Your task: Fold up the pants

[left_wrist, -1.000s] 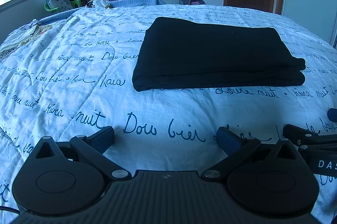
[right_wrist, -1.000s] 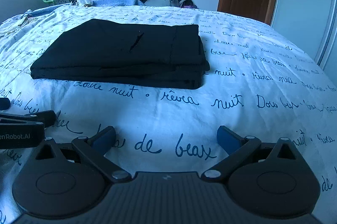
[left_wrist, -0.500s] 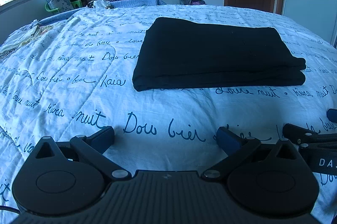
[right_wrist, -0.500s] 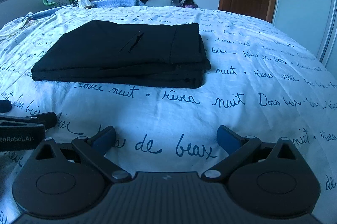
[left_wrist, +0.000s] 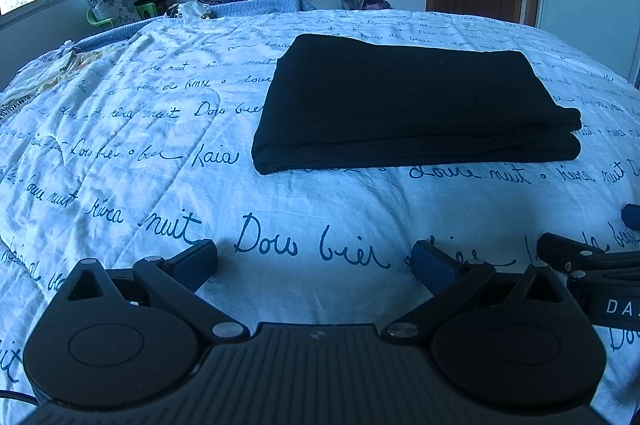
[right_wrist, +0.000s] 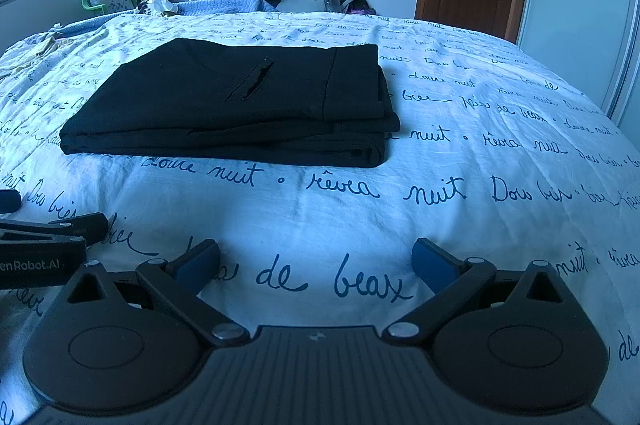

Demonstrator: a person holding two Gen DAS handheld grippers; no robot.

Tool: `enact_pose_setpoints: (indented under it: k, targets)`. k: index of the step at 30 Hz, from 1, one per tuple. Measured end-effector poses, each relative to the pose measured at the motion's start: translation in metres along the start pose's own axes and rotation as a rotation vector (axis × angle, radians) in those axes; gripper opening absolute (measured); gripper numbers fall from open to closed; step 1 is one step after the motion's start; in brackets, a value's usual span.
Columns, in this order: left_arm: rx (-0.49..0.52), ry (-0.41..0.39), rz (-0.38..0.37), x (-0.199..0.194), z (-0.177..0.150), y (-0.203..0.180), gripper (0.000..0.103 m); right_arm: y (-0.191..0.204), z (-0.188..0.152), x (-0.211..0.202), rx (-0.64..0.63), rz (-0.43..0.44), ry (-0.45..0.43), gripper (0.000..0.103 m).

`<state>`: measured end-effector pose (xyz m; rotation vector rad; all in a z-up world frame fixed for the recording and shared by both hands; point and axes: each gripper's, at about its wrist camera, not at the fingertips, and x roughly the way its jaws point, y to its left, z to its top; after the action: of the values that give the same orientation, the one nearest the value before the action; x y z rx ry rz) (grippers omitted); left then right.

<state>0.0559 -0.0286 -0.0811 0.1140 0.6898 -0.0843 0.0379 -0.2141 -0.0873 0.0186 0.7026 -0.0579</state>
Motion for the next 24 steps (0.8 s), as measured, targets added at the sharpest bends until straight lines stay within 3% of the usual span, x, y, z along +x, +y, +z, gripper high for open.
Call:
enact_pose_setpoints:
  k: [24]
  targets:
    - [0.010,-0.007,0.010,-0.0002,-0.0010,-0.0027,0.103,-0.0001,0.0001,0.0000,0.000,0.000,0.000,0.103]
